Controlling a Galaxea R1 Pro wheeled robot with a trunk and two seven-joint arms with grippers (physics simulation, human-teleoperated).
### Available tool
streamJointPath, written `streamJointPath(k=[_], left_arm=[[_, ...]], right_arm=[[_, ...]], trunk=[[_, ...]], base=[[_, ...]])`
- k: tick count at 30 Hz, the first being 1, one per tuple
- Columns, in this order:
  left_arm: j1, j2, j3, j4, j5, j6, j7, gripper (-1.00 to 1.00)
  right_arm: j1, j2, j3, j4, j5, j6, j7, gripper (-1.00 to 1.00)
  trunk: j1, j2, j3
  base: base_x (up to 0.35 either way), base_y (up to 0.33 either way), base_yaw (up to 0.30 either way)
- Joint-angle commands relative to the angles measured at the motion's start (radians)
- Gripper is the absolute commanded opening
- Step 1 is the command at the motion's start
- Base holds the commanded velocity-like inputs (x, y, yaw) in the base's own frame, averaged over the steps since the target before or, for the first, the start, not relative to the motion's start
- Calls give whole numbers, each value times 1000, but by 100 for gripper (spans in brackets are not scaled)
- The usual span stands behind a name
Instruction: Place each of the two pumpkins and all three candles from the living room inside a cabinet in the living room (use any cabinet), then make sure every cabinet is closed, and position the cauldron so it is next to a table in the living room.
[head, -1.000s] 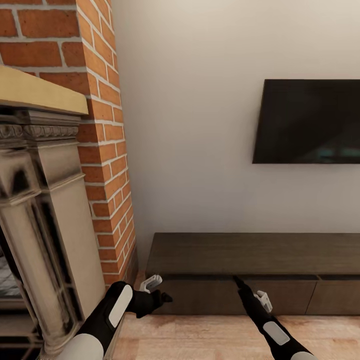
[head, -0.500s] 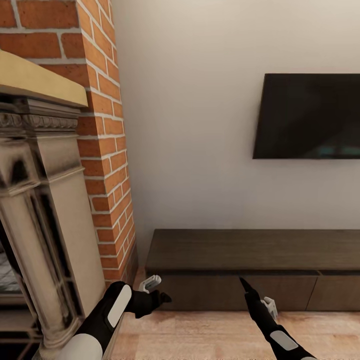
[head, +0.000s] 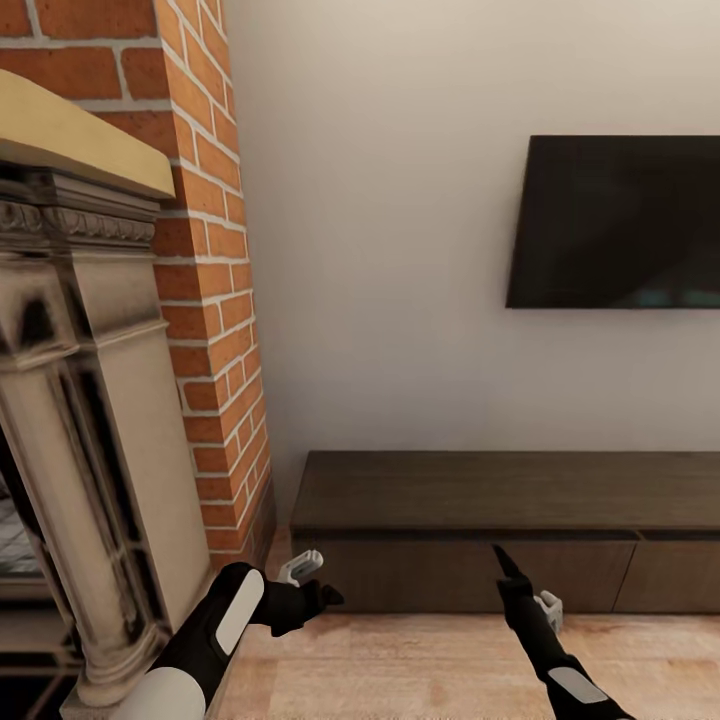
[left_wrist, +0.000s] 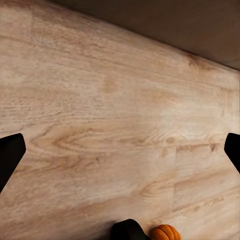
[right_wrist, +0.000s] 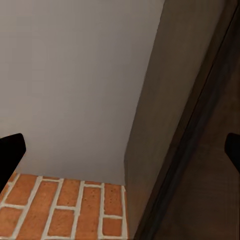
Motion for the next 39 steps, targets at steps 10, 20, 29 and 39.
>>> streamJointPath(k=[10,20,29,39], left_arm=[[0,1,-1,-1,-5,3,-34,100],[0,3,-2,0,-6,3,-68,100],[0,3,-2,0,-6,3,-69,100],[-1,3,-2,-1,-6,3,-69,100]], right_arm=[[-1,-7,-5,45,-119,3,17,100],[-1,-10,2,46,-123,-15,22,100],[-2,-11,-6,47,-135,-8,27,100],[-2,-12,-7,47,-138,-5,38,100]], trunk=[[38,-71,-33],[77,-141,-64],[111,-204,-92],[143,-260,-125]], base=[[0,0,0],[0,0,0],[0,0,0],[0,0,0]])
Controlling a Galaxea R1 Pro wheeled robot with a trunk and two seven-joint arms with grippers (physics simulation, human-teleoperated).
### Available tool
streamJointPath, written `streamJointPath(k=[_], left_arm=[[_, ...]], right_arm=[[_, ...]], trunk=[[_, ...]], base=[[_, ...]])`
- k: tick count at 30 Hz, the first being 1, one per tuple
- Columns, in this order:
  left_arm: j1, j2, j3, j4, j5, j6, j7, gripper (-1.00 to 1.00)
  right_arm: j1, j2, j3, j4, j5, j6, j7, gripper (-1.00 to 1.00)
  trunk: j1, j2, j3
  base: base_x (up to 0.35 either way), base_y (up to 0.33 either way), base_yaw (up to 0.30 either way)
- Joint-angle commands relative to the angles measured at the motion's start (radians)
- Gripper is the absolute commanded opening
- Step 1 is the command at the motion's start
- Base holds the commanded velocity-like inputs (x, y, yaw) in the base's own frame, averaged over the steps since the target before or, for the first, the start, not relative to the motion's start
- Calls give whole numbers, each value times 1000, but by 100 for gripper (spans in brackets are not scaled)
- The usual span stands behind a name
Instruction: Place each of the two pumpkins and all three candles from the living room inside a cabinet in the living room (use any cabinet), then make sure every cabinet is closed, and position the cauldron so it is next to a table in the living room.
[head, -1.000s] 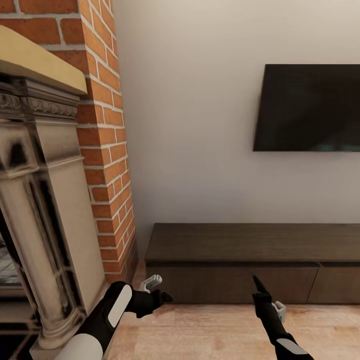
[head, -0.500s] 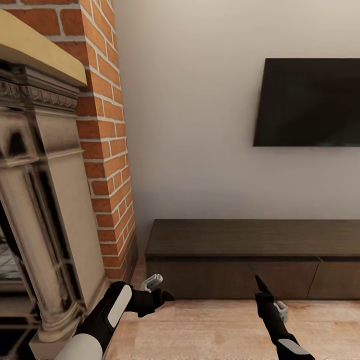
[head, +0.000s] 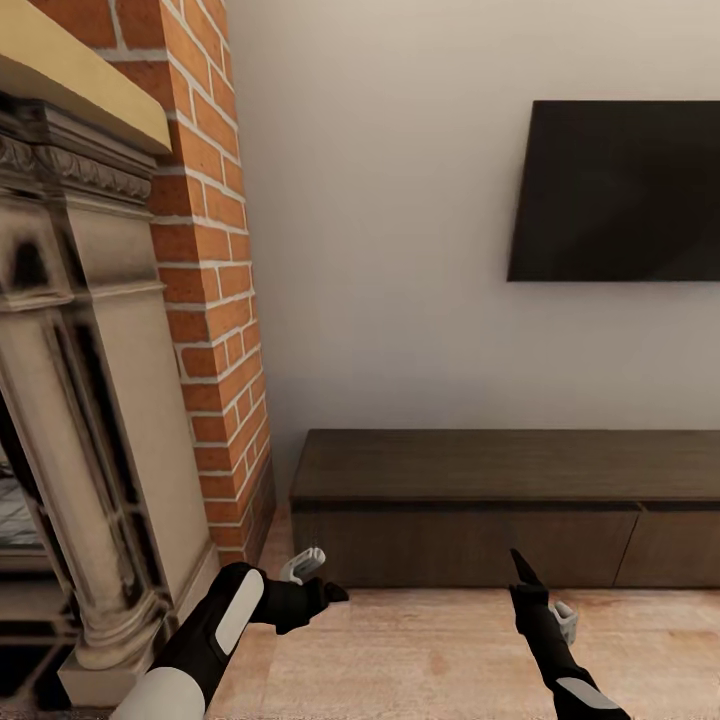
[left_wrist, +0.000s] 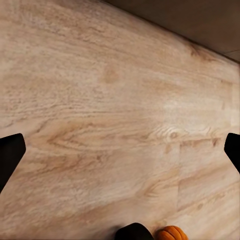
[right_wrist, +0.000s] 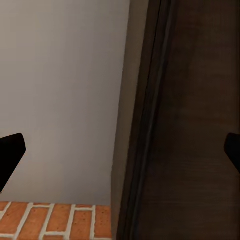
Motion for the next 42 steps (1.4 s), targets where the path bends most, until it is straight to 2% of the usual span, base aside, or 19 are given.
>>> streamJointPath(k=[1,16,25,42], left_arm=[[0,0,1,-1,-7,3,-7,100],[0,0,1,0,-7,3,-7,100],[0,-2,1,0,-6,4,-9,100],[0,-3,-2,0,-6,5,-8,100]], right_arm=[[-1,0,-7,1,4,2,4,100],[-1,2,-7,0,5,2,4,100],[-1,1,-7,-1,6,2,6,100],[-1,0,-7,0,5,2,19,100]], trunk=[[0,-1,-5],[7,-4,-63],[7,-4,-63],[7,-4,-63]], base=[[0,0,0],[0,0,0],[16,0,0],[199,-13,0]])
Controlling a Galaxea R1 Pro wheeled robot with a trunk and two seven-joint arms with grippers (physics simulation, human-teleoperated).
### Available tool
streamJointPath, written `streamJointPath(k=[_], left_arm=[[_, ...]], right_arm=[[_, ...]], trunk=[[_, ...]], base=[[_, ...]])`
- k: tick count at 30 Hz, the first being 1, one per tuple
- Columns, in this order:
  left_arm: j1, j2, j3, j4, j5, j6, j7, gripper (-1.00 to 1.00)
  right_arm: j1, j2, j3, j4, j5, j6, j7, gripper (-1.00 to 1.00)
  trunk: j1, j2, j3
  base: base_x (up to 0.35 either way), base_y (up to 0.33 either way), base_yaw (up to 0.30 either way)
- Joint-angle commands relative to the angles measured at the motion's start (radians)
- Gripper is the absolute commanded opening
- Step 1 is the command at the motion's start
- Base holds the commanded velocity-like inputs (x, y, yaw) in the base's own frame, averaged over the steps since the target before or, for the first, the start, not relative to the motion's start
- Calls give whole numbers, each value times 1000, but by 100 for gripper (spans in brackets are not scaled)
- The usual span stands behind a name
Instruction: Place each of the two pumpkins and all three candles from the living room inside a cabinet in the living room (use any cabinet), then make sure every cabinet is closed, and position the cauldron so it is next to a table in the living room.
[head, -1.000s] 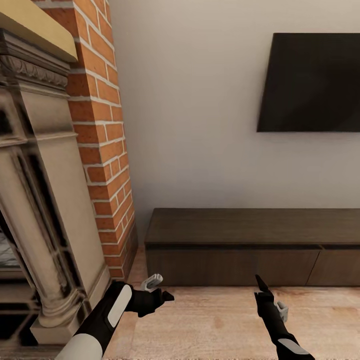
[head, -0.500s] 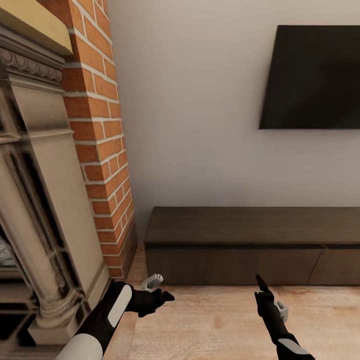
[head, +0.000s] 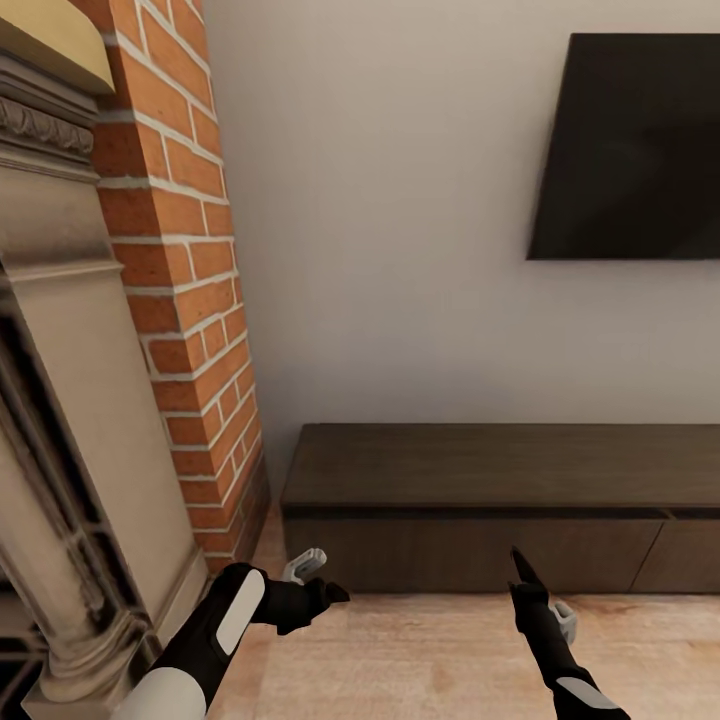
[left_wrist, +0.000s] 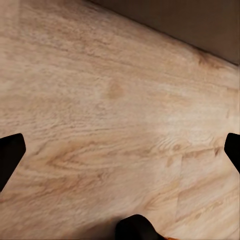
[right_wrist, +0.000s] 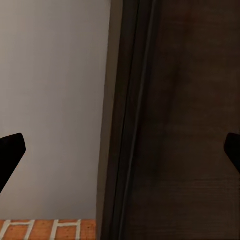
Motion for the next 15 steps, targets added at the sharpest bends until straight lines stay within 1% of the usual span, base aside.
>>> streamJointPath(k=[1,5,10,15], left_arm=[[-1,0,1,-1,-9,3,-7,100],[-1,0,1,-1,-9,3,-6,100],[0,0,0,-1,-8,3,-6,100],[0,0,1,-1,-8,3,-6,100]], right_arm=[[-1,0,-7,1,5,2,3,100],[-1,0,-7,1,5,2,3,100],[-1,1,-7,1,5,2,3,100],[-1,0,-7,1,5,2,4,100]], trunk=[[0,0,-1],[0,0,-1],[0,0,-1],[0,0,-1]], base=[[171,-167,0],[134,-134,0],[46,-27,0],[138,-66,0]])
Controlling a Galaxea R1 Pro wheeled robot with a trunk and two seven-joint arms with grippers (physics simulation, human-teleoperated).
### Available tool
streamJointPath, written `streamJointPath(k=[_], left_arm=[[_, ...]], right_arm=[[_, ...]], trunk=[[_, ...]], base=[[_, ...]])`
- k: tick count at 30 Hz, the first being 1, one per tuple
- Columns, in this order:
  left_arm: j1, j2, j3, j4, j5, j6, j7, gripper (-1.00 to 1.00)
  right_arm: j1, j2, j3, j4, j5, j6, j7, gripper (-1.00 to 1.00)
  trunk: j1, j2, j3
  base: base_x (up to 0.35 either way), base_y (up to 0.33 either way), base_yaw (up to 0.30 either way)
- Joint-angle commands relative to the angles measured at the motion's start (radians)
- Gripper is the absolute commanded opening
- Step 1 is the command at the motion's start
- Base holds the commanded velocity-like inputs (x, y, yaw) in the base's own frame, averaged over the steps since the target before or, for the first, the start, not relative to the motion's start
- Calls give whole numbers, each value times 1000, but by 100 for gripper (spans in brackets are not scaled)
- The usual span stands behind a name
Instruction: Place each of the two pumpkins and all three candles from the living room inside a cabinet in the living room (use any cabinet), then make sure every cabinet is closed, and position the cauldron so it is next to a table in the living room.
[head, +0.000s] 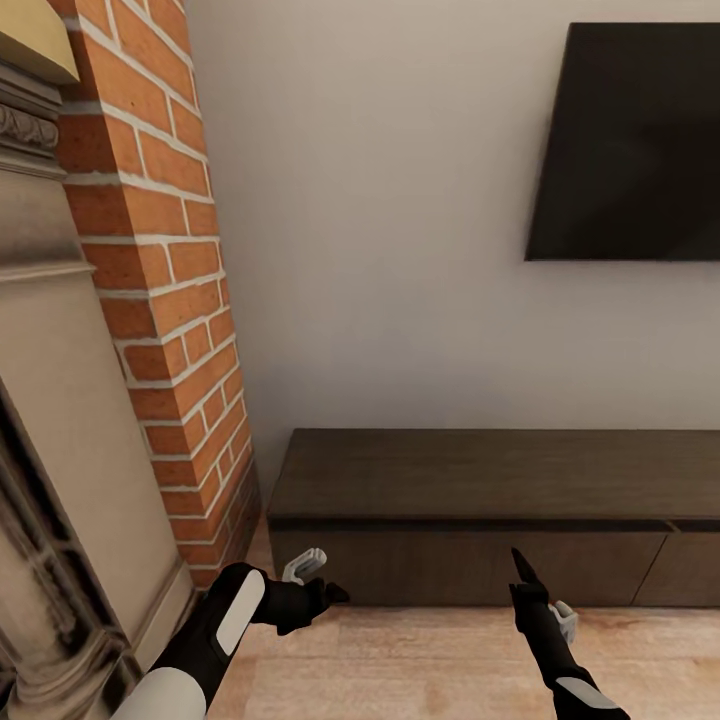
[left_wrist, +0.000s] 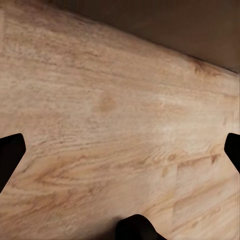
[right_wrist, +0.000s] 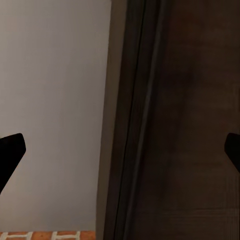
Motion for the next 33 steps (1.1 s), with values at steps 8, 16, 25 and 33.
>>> streamJointPath(k=[8,16,25,33], left_arm=[[-1,0,1,-1,-8,3,-7,100],[0,0,1,-1,-8,3,-8,100],[-1,0,3,-1,-8,3,-9,100],[-1,1,5,-6,12,4,-9,100]], right_arm=[[-1,0,-7,1,5,2,4,100],[-1,0,-7,1,5,2,4,100],[-1,0,-7,2,5,2,3,100],[-1,0,-7,2,5,2,3,100]], trunk=[[0,0,-1],[0,0,-1],[0,0,-1],[1,-1,-13]], base=[[112,-10,0],[113,-23,0],[13,-2,0],[0,0,0]])
